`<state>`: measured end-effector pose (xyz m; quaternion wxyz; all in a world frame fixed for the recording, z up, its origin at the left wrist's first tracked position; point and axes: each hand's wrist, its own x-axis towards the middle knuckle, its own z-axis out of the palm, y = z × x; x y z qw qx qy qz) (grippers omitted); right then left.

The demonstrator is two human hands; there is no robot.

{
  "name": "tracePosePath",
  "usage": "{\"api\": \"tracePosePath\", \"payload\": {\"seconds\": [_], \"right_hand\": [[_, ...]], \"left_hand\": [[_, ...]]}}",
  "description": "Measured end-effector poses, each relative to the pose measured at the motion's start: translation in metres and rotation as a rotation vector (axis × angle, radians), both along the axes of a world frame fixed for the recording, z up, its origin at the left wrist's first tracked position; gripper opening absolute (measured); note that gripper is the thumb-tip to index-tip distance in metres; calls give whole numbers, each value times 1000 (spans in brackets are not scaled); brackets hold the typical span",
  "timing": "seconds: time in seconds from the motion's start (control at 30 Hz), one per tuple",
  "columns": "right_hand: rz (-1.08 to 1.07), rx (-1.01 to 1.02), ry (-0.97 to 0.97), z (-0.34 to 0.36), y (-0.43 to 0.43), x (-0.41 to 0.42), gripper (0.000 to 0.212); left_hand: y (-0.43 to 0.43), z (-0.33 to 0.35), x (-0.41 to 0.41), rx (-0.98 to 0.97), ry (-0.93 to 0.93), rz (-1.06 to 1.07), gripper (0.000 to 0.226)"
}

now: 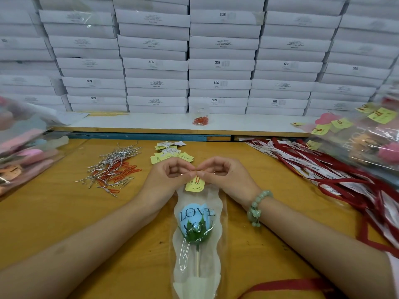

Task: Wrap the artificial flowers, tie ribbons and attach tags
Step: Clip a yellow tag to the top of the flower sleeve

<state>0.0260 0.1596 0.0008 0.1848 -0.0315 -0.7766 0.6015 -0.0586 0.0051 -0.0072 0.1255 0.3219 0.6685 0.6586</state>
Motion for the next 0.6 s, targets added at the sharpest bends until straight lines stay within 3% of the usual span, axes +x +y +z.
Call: {"api": "tracePosePath", "payload": {"seconds": [0.3, 0.4, 0.5, 0.6], "right_hand": [[-82, -183, 50, -1, 6, -2, 12], [-151, -234, 80, -1, 8, -2, 9], [-237, -274, 106, 0, 13, -3, 9], [-293, -292, 94, -1, 16, -4, 7]], "left_hand": [[0, 3, 1, -15, -78, -1, 66], [-1, 7, 2, 33, -291, -103, 77], [-5, 11, 5, 11, -450, -277, 78], [-8, 14, 8, -140, -408, -410, 77]]}}
